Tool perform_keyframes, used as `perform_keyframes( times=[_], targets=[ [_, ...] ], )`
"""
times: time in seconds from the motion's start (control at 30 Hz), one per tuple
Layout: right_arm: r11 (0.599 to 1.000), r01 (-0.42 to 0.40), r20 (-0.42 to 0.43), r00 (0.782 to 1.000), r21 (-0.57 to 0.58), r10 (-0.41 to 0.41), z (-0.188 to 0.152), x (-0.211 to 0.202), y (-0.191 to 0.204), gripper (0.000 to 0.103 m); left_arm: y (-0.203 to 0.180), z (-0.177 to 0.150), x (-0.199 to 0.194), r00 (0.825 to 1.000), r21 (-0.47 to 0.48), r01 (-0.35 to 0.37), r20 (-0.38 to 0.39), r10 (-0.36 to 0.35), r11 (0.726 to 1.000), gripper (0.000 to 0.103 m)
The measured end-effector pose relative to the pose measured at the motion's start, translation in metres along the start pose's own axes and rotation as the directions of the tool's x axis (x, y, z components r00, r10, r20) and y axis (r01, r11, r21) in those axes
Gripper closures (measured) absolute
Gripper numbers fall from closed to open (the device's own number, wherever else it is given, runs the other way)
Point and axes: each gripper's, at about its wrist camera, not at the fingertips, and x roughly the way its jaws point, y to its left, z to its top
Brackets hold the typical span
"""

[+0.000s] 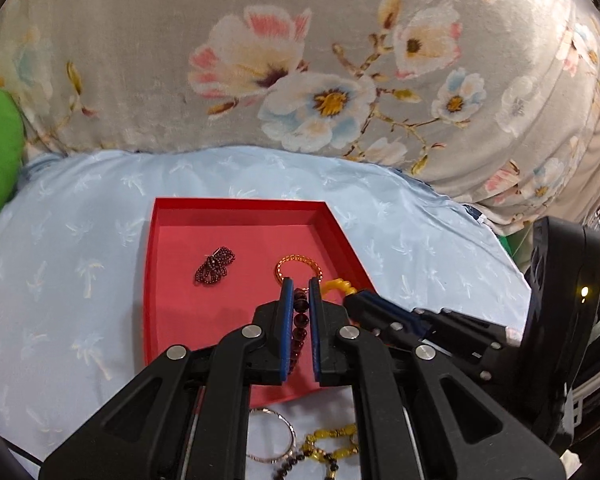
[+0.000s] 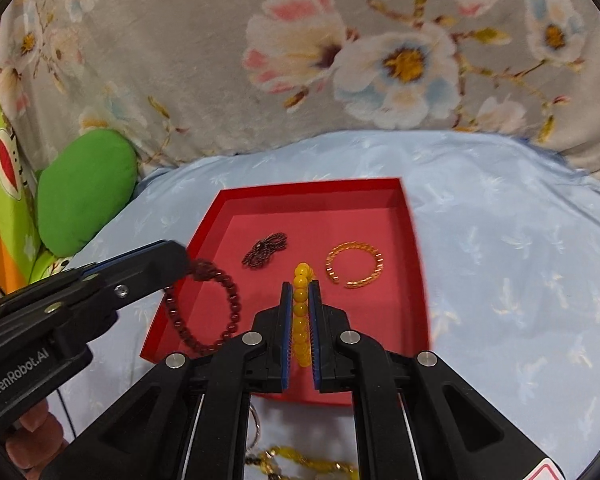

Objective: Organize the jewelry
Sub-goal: 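Carry the red and yellow bead bracelets over the red box with both grippers, then open both grippers to release the red and yellow bracelets into the box, then move the left gripper toward the gold hoop earring while the right approaches the dark bead bracelet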

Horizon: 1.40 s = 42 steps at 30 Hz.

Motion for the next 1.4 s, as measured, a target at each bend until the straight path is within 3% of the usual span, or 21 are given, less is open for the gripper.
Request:
perform_keyframes(
  times=[0.1,0.2,0.4,0.47,0.5,0.53,0.63,0.97,1.4],
  targets=[
    [1.000,0.014,-0.046,0.999,-0.010,-0.015,-0.001,0.027,-0.002,0.096,0.014,0.000,0.022,0.999,-0.010,-0.024,-0.036,0.024,1.000,0.096],
    [0.999,0.039,-0.088,0.995,-0.010,-0.040,-0.005,0.050,-0.008,0.096,0.025,-0.006,0.049,0.991,0.025,-0.102,-0.080,0.104,0.994,0.096],
    [0.992,0.121,-0.099,0.987,-0.037,-0.124,-0.008,0.067,-0.015,0.095,0.038,-0.016,0.071,0.973,0.072,-0.197,-0.108,0.204,0.978,0.096],
    [0.988,0.148,-0.079,0.985,-0.037,-0.151,-0.009,0.066,-0.015,0.087,0.041,-0.017,0.072,0.969,0.068,-0.218,-0.104,0.224,0.974,0.095],
    [0.987,0.154,-0.071,0.985,-0.036,-0.156,-0.009,0.064,-0.016,0.076,0.042,-0.017,0.072,0.968,0.064,-0.225,-0.101,0.230,0.972,0.090],
    [0.986,0.165,-0.049,0.985,-0.026,-0.166,-0.010,0.059,-0.017,0.063,0.044,-0.017,0.070,0.967,0.055,-0.229,-0.097,0.234,0.972,0.081],
    [0.988,0.157,-0.009,0.988,-0.002,-0.157,-0.012,0.045,-0.019,0.056,0.049,-0.019,0.060,0.969,0.016,-0.238,-0.070,0.239,0.971,0.063],
    [0.995,0.101,0.033,0.994,0.012,-0.101,-0.037,-0.006,-0.002,0.053,0.034,-0.041,0.018,0.968,0.020,-0.247,-0.038,0.248,0.969,0.057],
    [0.996,0.080,-0.005,0.997,0.039,-0.080,-0.109,-0.055,0.015,0.053,0.016,-0.115,-0.036,0.974,0.019,-0.214,-0.077,0.215,0.977,0.056]
  ],
)
